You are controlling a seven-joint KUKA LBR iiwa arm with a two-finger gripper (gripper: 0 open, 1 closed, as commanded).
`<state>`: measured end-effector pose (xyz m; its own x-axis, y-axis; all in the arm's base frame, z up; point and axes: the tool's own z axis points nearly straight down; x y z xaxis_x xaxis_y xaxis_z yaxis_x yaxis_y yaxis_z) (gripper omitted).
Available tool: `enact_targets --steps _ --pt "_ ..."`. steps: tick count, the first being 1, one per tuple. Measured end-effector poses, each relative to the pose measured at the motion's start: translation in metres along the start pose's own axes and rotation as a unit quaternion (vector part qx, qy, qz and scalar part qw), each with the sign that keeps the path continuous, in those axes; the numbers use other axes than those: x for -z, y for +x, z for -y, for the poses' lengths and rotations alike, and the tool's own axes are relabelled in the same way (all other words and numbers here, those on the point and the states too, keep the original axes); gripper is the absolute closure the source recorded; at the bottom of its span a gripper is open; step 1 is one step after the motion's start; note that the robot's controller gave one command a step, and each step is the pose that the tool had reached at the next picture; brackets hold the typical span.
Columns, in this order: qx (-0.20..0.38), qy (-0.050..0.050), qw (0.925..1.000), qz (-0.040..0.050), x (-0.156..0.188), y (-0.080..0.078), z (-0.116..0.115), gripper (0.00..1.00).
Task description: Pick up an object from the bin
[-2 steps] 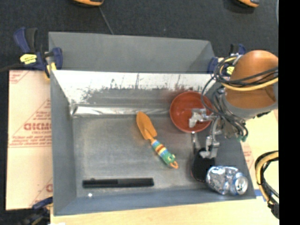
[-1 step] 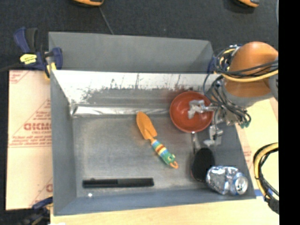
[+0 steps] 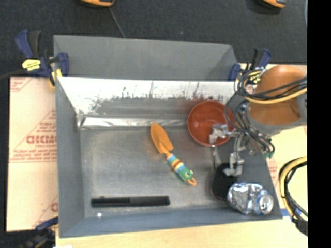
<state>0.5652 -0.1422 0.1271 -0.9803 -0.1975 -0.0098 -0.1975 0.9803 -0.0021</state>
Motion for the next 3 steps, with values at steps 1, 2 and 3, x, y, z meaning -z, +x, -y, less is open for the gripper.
enact_targets --steps 1,2,3 --pt "-0.051 0.000 0.9987 -0.0014 -0.024 -0.016 0.009 0.00" --pt "-0.046 0.001 0.9990 0.0044 -0.033 -0.012 0.006 0.00" --pt "-0.171 0.000 0.9853 0.0058 -0.042 -0.015 0.011 0.00"
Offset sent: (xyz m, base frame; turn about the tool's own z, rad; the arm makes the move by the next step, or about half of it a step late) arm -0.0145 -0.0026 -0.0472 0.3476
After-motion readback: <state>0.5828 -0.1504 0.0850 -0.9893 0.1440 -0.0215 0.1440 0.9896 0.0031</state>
